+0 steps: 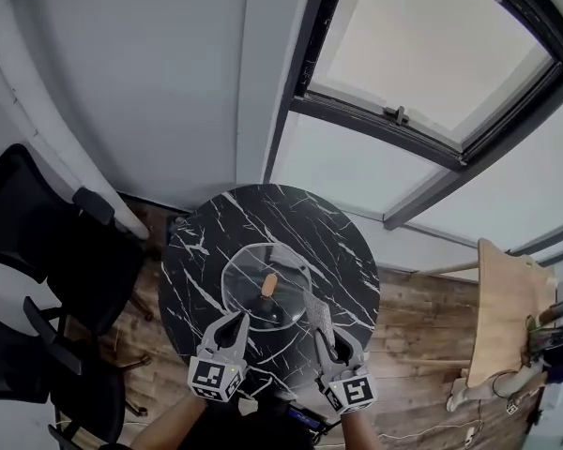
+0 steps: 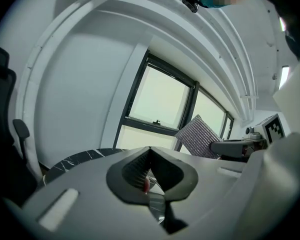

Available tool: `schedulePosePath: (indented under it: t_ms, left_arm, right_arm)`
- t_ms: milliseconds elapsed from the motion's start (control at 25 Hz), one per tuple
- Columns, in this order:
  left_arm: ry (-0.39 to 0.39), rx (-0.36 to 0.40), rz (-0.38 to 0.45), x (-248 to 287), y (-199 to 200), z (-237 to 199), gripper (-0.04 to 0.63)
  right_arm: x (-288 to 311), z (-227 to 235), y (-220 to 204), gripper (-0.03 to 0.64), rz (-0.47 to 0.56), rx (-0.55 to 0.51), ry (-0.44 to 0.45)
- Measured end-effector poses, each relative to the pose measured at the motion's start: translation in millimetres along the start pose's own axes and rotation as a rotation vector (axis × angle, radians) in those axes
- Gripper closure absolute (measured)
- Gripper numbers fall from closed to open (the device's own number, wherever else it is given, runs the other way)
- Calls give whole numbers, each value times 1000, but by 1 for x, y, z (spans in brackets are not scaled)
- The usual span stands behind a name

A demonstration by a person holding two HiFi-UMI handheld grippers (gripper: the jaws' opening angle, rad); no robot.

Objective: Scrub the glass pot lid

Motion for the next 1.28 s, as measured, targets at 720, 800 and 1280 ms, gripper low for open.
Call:
schedulePosePath:
  t_ms: [720,800,1280]
  left_arm:
    - [84,25,-84,71,-73,17,592]
    - [93,35,-96,82,-84,12,594]
    - [130,31,-199,140,-143,-19,594]
  right_arm:
    - [49,84,-59,537,-156,-63,178]
    - [59,94,-79,537,-127,-64,189]
    - [118,124,-142,537,-242,-238,216]
Point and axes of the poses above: the fingertips, and each gripper's own axes: x forward along the fingers, z to its right, y out of its top, the point moved 4 cm from there along -x, backward along the fingers, and after that the axes turned 6 degrees about y, right-handed, at the moved point
